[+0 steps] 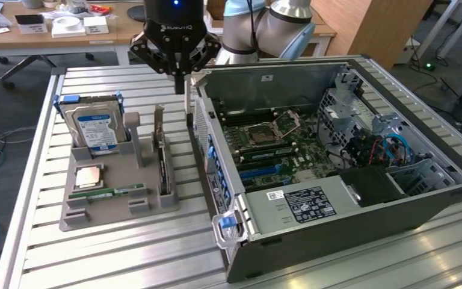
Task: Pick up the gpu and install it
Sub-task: 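Reach for the gpu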
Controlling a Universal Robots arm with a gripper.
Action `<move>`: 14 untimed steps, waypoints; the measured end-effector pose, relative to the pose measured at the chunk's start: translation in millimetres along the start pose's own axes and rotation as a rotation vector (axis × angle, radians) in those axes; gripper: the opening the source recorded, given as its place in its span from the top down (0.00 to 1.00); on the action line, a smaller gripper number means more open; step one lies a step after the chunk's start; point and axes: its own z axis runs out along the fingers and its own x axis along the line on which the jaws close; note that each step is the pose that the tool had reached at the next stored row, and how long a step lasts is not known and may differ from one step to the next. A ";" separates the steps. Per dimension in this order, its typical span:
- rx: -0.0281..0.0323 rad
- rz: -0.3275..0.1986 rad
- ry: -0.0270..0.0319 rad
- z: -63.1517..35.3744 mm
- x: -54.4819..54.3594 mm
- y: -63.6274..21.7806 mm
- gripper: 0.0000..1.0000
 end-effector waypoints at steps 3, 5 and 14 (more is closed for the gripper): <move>-0.0001 0.000 -0.0001 0.0 0.1 0.0 0.89; 0.0000 0.000 0.0001 0.0 0.2 0.0 0.89; 0.0000 0.000 0.0000 0.0 0.2 0.0 0.89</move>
